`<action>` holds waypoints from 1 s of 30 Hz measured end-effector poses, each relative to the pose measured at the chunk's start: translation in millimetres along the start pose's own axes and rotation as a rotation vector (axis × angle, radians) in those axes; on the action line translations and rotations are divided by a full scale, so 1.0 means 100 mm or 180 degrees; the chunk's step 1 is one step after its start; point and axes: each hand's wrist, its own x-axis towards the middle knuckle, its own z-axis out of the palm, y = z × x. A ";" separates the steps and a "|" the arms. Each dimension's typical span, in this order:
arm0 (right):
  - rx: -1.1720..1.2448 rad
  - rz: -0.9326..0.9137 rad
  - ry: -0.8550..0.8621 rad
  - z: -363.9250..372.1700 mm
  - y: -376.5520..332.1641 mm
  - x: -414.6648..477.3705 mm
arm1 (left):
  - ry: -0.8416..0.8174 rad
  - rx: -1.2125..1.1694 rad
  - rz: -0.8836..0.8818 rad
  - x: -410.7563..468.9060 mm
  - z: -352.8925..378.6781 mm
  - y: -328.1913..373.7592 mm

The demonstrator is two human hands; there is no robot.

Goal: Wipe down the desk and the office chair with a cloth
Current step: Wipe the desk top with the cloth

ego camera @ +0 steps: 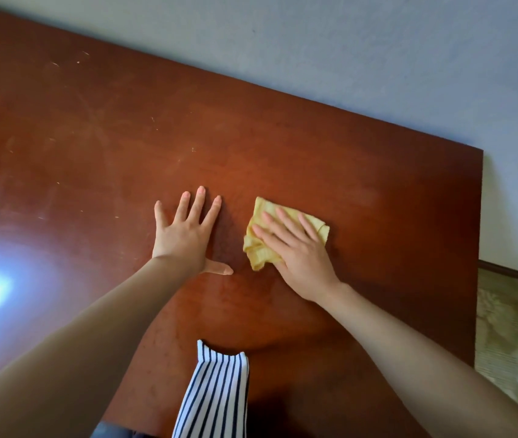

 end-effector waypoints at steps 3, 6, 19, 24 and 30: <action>0.0114 -0.0282 0.0288 -0.02 0.05 -0.32 | 0.0062 0.0078 0.0012 -0.01 -0.01 -0.02; -0.0045 -0.0424 0.0398 -0.07 0.17 -0.48 | 0.0101 0.0105 0.0025 -0.03 0.02 -0.04; 0.0219 0.1334 0.0739 -0.54 1.36 -0.09 | 0.0423 -0.0093 0.0183 0.01 0.07 -0.03; 0.0389 0.2140 0.1043 -0.54 1.56 0.60 | 0.0446 -0.0140 0.0194 0.03 0.11 -0.04; 0.0060 0.2097 0.0682 -0.40 1.35 1.45 | 0.0446 -0.0335 0.0284 0.01 0.14 -0.04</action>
